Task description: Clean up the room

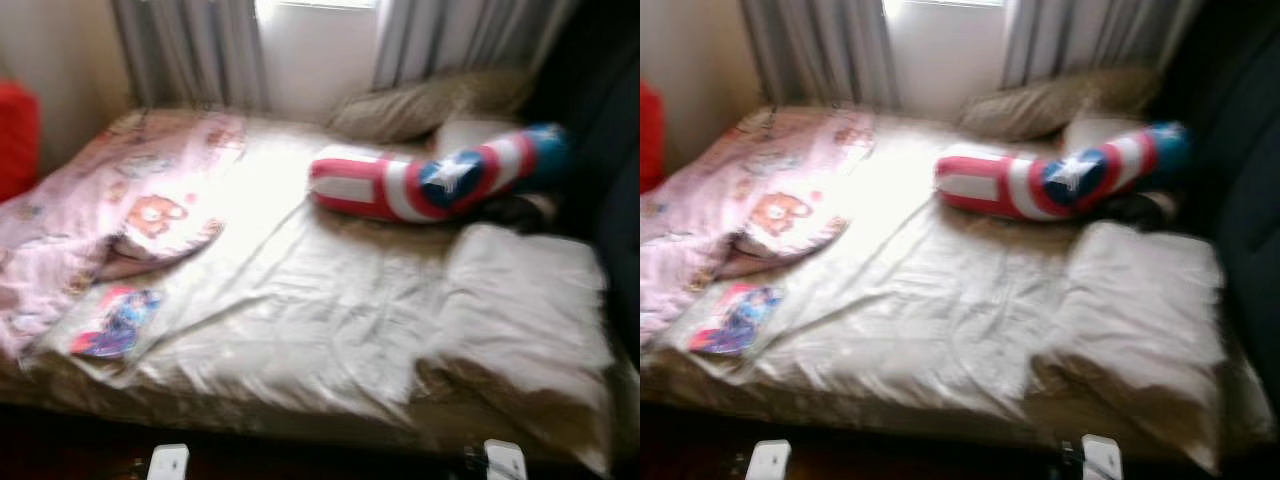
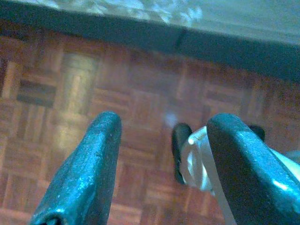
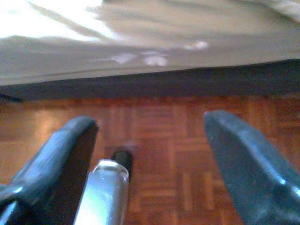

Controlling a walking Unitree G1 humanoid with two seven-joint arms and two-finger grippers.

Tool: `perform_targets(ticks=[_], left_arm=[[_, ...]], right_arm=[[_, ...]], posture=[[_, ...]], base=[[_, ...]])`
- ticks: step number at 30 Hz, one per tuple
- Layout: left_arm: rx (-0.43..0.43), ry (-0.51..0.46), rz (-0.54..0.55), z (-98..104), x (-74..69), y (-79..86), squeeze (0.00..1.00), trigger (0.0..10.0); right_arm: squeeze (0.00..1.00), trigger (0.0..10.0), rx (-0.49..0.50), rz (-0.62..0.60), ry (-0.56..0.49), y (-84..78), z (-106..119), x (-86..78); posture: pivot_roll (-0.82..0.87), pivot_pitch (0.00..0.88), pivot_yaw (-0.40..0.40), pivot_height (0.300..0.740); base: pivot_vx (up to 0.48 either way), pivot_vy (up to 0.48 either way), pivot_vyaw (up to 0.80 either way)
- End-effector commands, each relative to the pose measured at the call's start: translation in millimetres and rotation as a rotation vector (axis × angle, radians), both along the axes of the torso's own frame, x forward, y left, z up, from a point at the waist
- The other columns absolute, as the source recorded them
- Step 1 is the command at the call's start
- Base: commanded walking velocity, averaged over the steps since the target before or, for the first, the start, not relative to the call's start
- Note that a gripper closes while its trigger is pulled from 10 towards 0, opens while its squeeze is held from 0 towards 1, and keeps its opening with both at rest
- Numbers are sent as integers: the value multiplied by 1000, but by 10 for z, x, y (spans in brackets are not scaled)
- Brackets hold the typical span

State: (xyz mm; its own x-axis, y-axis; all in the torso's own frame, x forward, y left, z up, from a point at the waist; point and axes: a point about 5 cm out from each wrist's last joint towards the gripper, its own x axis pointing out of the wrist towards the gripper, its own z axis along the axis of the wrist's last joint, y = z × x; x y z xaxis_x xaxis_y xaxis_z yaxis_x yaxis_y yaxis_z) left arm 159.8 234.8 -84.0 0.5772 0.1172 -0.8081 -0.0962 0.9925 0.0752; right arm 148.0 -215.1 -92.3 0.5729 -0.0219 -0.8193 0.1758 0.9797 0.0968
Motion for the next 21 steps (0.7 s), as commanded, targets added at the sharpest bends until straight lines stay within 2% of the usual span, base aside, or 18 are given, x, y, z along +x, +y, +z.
perform_targets(ticks=[1,13,21], left_arm=[[-4,6,-6,-3,9,-22,0,10000],[-7,4,-8,-2,17,-30,0,10000],[-3,9,-15,-3,21,-35,0,10000]], right_arm=[[0,10000,-17,-9,-12,-60,23,27],[0,10000,-17,-18,-23,-72,32,37],[0,10000,-18,-25,-24,-88,36,40]], posture=[[81,0,-9,736],[79,0,-17,736],[79,0,-23,736]], base=[[0,-480,0],[0,-464,0],[0,0,0]])
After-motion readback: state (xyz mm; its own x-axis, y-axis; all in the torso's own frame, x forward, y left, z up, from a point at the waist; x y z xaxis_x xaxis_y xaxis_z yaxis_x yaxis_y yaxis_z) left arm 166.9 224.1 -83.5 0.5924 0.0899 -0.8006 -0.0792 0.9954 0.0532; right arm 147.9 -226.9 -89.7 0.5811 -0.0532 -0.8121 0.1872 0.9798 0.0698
